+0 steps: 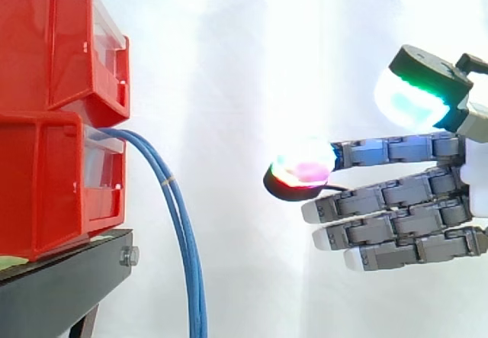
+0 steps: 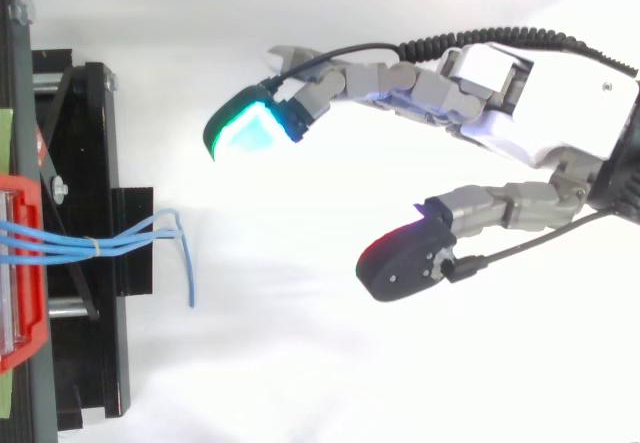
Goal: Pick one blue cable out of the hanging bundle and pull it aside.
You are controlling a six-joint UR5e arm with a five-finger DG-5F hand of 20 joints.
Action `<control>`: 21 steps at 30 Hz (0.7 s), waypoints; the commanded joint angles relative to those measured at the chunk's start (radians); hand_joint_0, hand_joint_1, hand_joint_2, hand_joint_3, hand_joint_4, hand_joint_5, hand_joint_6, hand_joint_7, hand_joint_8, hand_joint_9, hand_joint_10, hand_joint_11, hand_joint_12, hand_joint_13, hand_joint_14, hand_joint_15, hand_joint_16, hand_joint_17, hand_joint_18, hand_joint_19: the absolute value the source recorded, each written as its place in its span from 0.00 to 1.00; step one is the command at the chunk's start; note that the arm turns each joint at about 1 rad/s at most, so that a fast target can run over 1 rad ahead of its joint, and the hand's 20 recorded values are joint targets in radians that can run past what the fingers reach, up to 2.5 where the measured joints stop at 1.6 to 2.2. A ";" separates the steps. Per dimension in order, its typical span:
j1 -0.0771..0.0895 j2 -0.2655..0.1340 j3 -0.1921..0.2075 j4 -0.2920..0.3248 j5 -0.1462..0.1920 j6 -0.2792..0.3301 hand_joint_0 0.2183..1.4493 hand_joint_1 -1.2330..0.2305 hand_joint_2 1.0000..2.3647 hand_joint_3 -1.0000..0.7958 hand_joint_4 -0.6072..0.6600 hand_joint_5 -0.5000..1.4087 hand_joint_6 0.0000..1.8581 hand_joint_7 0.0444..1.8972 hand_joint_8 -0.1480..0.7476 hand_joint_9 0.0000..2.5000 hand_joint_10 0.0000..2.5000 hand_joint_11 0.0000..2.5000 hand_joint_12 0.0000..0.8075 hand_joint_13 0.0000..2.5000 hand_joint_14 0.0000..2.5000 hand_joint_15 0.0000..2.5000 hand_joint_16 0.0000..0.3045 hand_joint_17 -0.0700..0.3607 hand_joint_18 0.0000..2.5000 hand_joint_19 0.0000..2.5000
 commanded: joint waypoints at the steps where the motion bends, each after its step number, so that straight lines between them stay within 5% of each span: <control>1: -0.001 -0.002 0.000 -0.008 0.027 -0.009 0.19 0.39 0.00 0.29 0.51 0.12 0.27 0.32 0.36 0.05 0.00 0.00 0.32 0.03 0.00 0.00 0.10 0.33 0.00 0.00; 21: -0.001 -0.003 0.002 0.014 0.041 -0.079 0.20 0.40 0.00 0.29 0.51 0.13 0.27 0.32 0.36 0.06 0.00 0.00 0.31 0.03 0.00 0.00 0.10 0.32 0.00 0.00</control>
